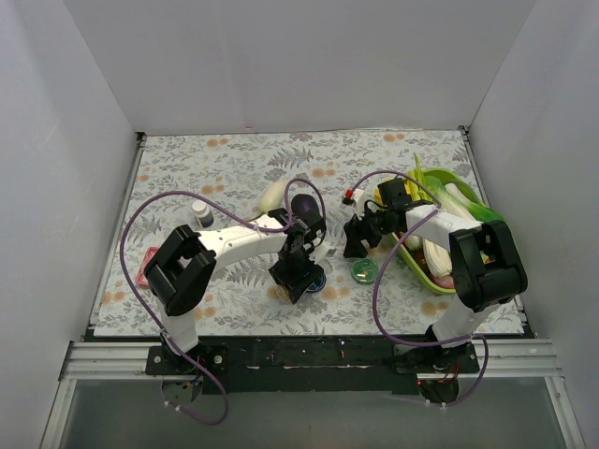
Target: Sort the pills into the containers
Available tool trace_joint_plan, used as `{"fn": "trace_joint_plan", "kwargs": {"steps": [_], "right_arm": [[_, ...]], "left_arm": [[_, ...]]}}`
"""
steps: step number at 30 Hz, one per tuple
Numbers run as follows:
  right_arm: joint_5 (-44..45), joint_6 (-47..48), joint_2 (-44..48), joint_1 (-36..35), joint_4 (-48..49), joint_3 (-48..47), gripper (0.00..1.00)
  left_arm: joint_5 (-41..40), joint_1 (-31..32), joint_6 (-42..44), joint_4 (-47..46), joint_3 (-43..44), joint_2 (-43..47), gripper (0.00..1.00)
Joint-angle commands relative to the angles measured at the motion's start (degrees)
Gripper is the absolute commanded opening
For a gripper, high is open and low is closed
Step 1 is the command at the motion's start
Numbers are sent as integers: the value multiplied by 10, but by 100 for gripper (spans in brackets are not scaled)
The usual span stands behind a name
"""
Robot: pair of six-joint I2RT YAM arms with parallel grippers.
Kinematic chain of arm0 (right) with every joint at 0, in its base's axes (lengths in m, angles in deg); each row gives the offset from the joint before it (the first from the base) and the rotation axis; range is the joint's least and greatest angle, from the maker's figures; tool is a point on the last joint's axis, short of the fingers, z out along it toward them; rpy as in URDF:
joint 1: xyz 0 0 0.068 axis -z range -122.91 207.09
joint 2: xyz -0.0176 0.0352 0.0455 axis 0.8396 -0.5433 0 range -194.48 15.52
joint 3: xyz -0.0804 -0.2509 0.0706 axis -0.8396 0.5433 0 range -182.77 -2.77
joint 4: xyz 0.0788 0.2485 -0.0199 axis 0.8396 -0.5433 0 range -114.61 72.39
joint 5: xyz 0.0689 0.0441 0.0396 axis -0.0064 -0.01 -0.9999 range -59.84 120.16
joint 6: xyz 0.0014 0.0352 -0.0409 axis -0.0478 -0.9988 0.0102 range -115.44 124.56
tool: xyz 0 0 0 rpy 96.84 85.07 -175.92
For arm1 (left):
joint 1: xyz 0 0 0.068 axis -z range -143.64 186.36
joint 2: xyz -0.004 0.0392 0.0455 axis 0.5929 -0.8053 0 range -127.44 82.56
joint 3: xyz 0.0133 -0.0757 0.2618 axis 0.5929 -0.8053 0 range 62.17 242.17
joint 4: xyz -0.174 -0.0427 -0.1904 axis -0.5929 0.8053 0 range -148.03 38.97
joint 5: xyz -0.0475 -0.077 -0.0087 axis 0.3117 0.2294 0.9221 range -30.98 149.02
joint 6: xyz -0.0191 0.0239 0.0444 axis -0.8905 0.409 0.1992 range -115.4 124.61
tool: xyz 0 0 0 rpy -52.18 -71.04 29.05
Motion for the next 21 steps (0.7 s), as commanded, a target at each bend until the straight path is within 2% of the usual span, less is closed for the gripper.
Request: {"fn": "trace_joint_plan", "kwargs": {"steps": [1,21], "right_arm": [[-13,8,16,4,-1,-7,81],[-17,9,14,5,-1,-6,82]], "left_arm": [[-2,3,-2,12,22,-2,0],[-10,3,-12,-13,-3,25,0]]}}
